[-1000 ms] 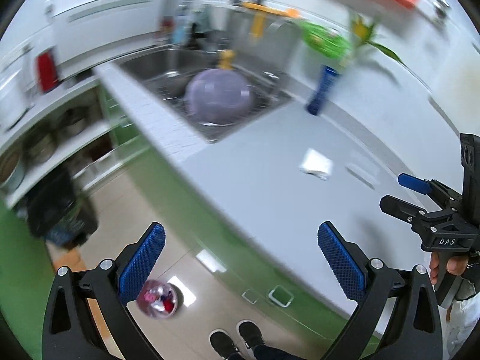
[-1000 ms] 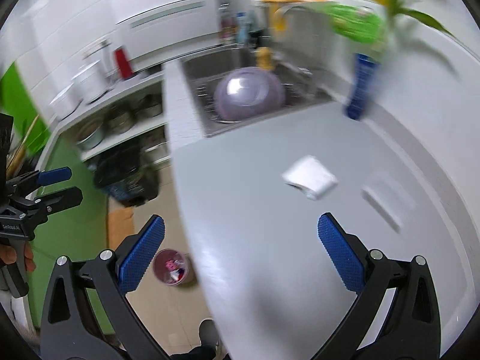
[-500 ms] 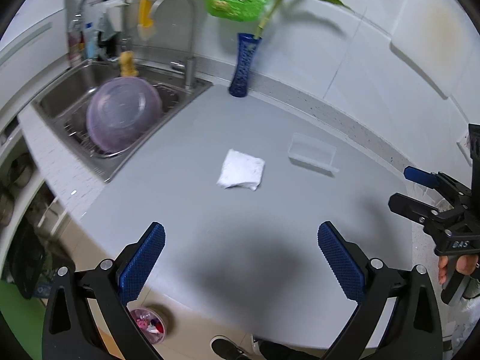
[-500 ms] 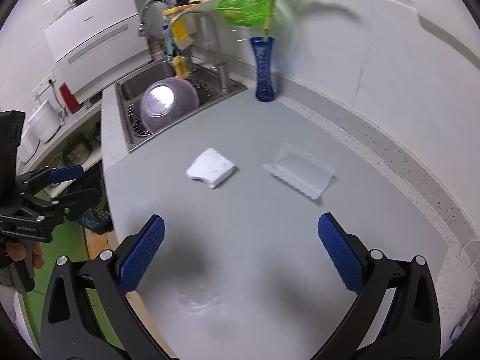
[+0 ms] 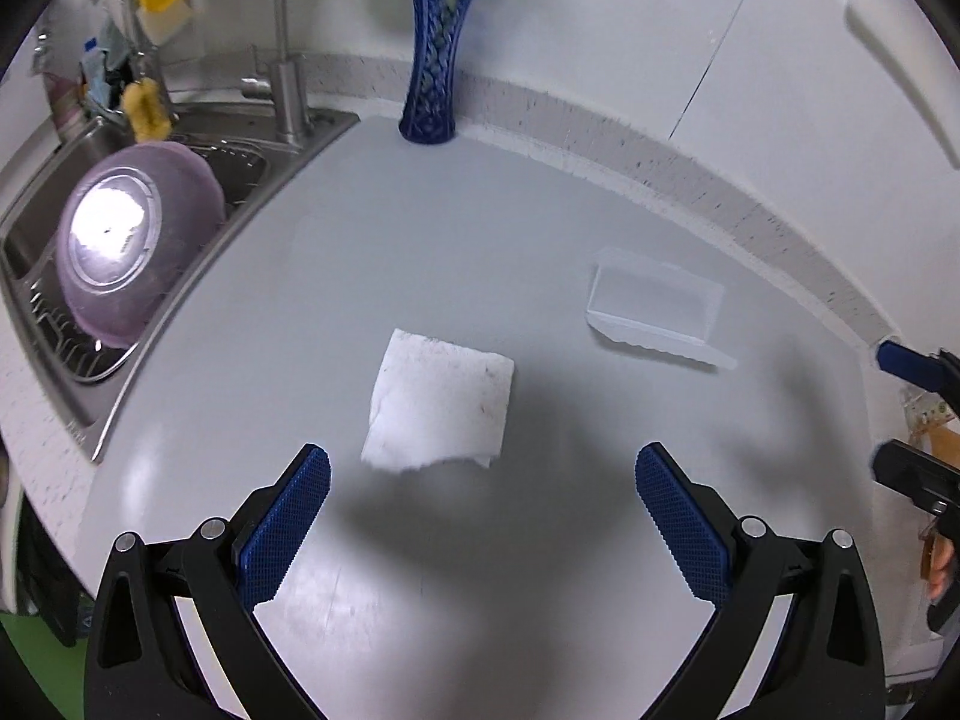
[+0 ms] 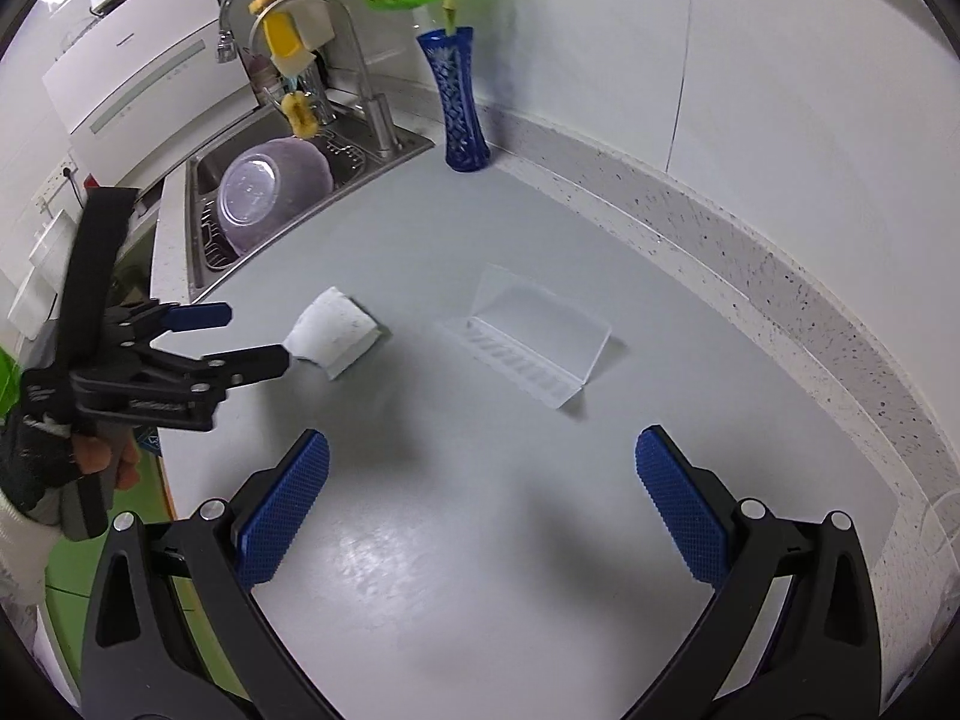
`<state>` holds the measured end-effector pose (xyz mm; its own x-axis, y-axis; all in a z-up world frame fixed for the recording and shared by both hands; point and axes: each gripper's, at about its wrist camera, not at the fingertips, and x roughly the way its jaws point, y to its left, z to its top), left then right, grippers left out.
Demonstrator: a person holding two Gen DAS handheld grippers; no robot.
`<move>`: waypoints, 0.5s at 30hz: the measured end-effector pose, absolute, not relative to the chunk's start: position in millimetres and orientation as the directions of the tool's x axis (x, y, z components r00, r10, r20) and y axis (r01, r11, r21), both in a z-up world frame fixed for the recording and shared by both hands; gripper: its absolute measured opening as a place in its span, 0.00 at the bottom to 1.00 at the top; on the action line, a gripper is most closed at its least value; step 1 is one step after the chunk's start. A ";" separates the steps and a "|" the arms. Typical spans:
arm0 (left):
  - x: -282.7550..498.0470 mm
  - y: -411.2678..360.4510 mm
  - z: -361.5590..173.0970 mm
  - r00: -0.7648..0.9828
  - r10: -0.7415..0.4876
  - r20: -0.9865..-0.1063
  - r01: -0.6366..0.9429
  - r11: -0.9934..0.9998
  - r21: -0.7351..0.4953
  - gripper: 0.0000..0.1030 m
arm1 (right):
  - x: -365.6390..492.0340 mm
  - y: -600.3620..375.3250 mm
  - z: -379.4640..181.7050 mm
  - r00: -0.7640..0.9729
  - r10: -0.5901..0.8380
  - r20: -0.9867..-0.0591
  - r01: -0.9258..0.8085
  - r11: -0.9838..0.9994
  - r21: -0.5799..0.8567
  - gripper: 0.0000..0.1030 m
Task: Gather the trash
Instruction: 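Grasp the white paper towel with the left gripper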
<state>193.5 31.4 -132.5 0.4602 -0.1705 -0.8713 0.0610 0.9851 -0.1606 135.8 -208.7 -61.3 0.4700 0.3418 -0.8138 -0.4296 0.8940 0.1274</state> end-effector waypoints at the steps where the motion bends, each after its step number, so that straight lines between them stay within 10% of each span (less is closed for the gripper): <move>1: 199.4 30.9 -137.6 0.451 -0.169 -0.876 0.061 0.985 -0.158 0.95 | 138.0 -210.3 -63.3 0.467 0.342 -0.816 -0.428 0.894 0.130 0.97; 15: 236.5 25.0 -191.4 0.393 -0.097 -0.915 0.077 0.994 -0.072 0.92 | 159.3 -227.2 -89.4 0.423 0.331 -0.843 -0.396 0.905 0.157 0.97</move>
